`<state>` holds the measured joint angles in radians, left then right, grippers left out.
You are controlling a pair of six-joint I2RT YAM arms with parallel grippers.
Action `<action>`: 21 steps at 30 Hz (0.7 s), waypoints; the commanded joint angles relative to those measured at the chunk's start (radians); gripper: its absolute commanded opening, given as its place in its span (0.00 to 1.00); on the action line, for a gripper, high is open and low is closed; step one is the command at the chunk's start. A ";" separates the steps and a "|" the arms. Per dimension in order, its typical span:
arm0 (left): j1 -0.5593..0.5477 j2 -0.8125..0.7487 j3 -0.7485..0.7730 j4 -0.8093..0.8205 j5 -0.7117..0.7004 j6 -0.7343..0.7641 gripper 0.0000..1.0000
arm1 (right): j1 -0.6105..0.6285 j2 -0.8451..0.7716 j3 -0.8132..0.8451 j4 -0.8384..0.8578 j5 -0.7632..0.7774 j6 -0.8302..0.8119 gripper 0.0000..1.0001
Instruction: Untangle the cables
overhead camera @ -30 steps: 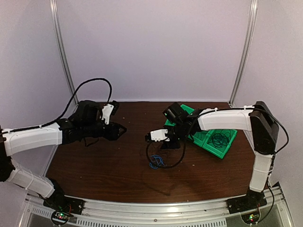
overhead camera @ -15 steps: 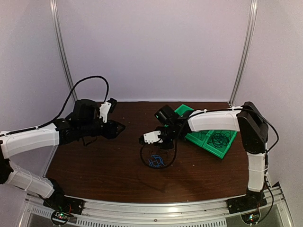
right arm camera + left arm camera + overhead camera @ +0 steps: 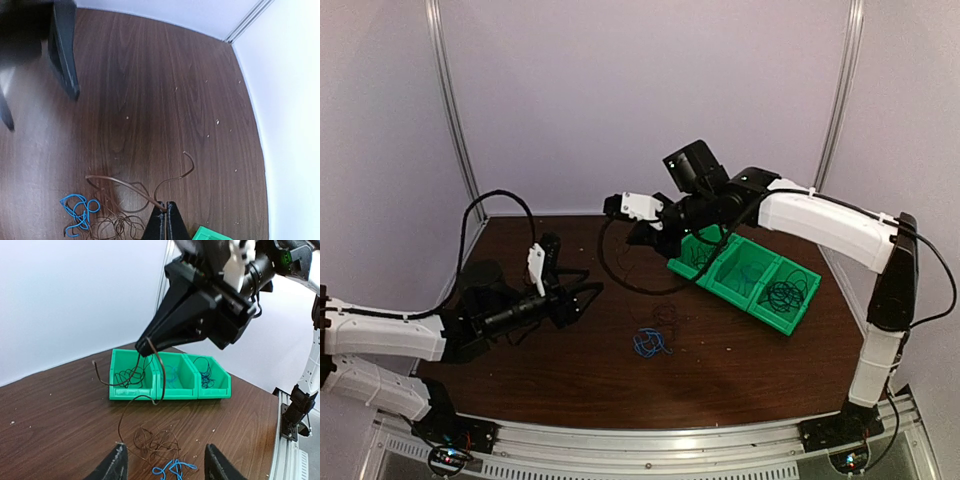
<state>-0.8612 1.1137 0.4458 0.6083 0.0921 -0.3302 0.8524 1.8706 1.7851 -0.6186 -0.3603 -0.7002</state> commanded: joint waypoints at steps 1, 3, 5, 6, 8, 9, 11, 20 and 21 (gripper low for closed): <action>-0.044 0.120 0.026 0.300 -0.076 0.044 0.53 | -0.003 -0.059 0.060 -0.085 -0.099 0.104 0.00; -0.049 0.200 0.031 0.392 -0.118 0.023 0.54 | -0.005 -0.083 0.071 -0.074 -0.118 0.129 0.00; -0.053 0.291 0.059 0.462 -0.170 0.006 0.54 | -0.006 -0.109 0.079 -0.059 -0.135 0.151 0.00; -0.053 0.341 0.081 0.507 -0.172 0.003 0.54 | -0.006 -0.123 0.084 -0.053 -0.140 0.160 0.00; -0.053 0.452 0.130 0.604 -0.126 0.006 0.54 | -0.009 -0.145 0.099 -0.042 -0.147 0.175 0.00; -0.052 0.506 0.171 0.617 -0.102 -0.001 0.54 | -0.009 -0.154 0.108 -0.040 -0.149 0.179 0.00; -0.055 0.619 0.257 0.618 -0.051 -0.017 0.51 | -0.015 -0.177 0.126 -0.038 -0.152 0.179 0.00; -0.055 0.933 0.446 0.549 -0.230 -0.132 0.14 | -0.112 -0.275 0.262 -0.027 -0.164 0.155 0.00; -0.054 0.947 0.460 0.502 -0.273 -0.145 0.11 | -0.131 -0.279 0.289 -0.025 -0.171 0.156 0.00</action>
<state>-0.9142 2.0109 0.8577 1.1568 -0.0380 -0.4107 0.7856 1.6497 1.9808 -0.6632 -0.5011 -0.5499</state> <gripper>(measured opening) 0.153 0.005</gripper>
